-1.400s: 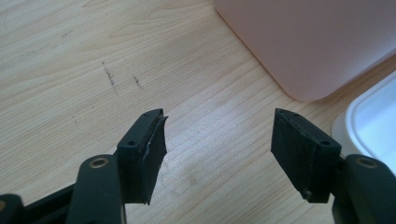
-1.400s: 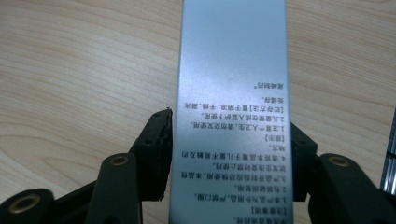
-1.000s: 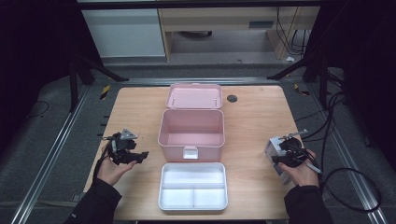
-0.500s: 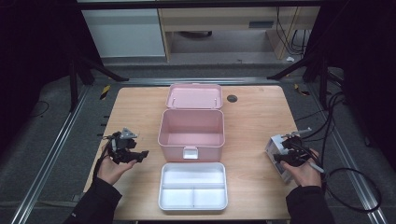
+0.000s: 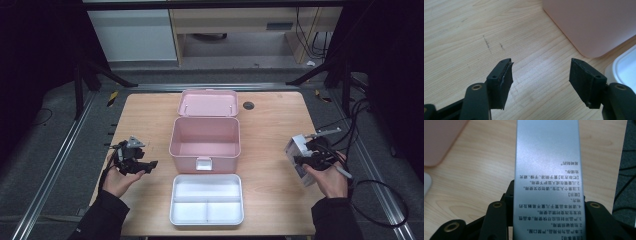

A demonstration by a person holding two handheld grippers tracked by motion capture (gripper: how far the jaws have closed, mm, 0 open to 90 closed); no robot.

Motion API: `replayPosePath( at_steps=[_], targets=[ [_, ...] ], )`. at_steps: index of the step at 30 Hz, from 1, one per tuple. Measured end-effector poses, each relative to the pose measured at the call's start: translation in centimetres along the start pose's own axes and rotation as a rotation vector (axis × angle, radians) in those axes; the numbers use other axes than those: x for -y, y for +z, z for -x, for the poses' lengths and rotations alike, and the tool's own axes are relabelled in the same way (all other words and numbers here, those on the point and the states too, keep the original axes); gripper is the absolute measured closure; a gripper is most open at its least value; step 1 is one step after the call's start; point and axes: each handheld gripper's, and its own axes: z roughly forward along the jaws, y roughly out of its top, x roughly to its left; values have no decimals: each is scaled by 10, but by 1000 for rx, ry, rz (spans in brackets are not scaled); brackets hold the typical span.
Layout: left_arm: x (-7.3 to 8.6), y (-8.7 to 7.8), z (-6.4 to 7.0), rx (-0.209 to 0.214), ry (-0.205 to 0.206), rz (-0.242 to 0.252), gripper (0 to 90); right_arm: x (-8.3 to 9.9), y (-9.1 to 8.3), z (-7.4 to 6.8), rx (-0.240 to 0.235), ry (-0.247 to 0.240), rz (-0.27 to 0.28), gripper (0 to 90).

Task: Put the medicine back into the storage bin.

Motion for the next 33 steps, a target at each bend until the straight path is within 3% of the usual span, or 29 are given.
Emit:
replayPosePath(
  at_steps=[8,18,33],
  targets=[
    [0,0,-3,-3,-9,-12,347,-23,-17,-5,-42,-11,69,566],
    [1,0,-4,-7,-13,-8,346,-53,-27,-18,-80,-45,108,566],
    [1,-1,-6,-11,-12,-8,347,-109,-45,-57,-125,-161,133,568]
  ],
)
